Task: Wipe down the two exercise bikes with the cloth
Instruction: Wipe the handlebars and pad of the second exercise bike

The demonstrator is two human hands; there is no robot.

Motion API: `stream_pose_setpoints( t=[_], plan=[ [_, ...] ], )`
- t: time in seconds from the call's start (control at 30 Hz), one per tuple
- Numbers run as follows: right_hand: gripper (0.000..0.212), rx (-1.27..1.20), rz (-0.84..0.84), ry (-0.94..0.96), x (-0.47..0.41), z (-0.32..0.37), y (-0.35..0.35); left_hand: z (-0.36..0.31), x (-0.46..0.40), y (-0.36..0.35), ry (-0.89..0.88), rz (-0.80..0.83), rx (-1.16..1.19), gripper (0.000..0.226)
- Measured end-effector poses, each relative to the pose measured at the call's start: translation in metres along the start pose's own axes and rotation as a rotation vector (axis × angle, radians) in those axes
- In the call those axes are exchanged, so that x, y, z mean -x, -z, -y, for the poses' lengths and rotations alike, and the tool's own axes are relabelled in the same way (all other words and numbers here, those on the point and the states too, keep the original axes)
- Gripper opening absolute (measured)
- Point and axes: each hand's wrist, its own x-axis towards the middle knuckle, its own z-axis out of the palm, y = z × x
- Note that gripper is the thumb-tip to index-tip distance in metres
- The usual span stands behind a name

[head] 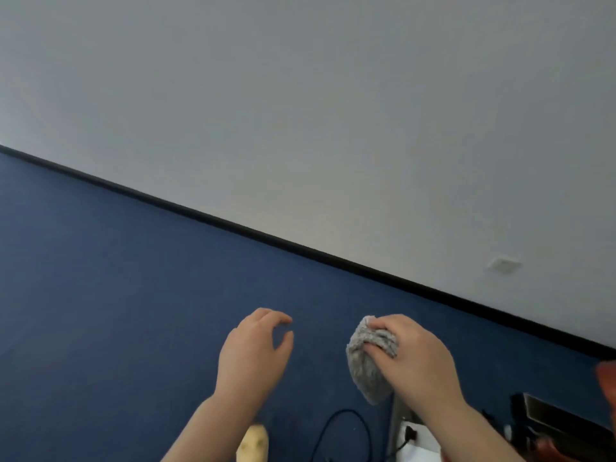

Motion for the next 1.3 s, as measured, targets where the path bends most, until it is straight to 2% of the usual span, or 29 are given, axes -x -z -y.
stream_pose_setpoints(
  t=[0.17, 0.4, 0.6, 0.83, 0.93, 1.17, 1.3],
  plan=[
    [0.023, 0.005, -0.101, -0.177, -0.073, 0.020, -0.008, 0.013, -0.116, 0.023, -0.172, 0.083, -0.099, 0.020],
    [0.023, 0.061, -0.240, -0.429, -0.121, 0.000, 0.007, -0.016, -0.241, 0.005, -0.278, 0.214, -0.023, 0.021],
    [0.023, 0.081, -0.381, -0.619, -0.158, -0.041, 0.027, -0.066, -0.307, -0.042, -0.438, 0.381, -0.010, 0.020],
    [0.021, 0.052, -0.457, -0.731, -0.219, -0.096, 0.051, -0.143, -0.386, -0.102, -0.605, 0.475, -0.060, 0.021],
    [0.020, 0.058, -0.516, -0.785, -0.239, -0.121, 0.070, -0.186, -0.418, -0.130, -0.682, 0.454, -0.061, 0.019],
    [0.019, 0.070, -0.546, -0.937, -0.281, -0.165, 0.103, -0.252, -0.475, -0.182, -0.730, 0.561, -0.035, 0.020],
    [0.020, 0.083, -0.602, -1.031, -0.313, -0.201, 0.120, -0.302, -0.513, -0.231, -0.825, 0.649, -0.042, 0.021]
  ],
)
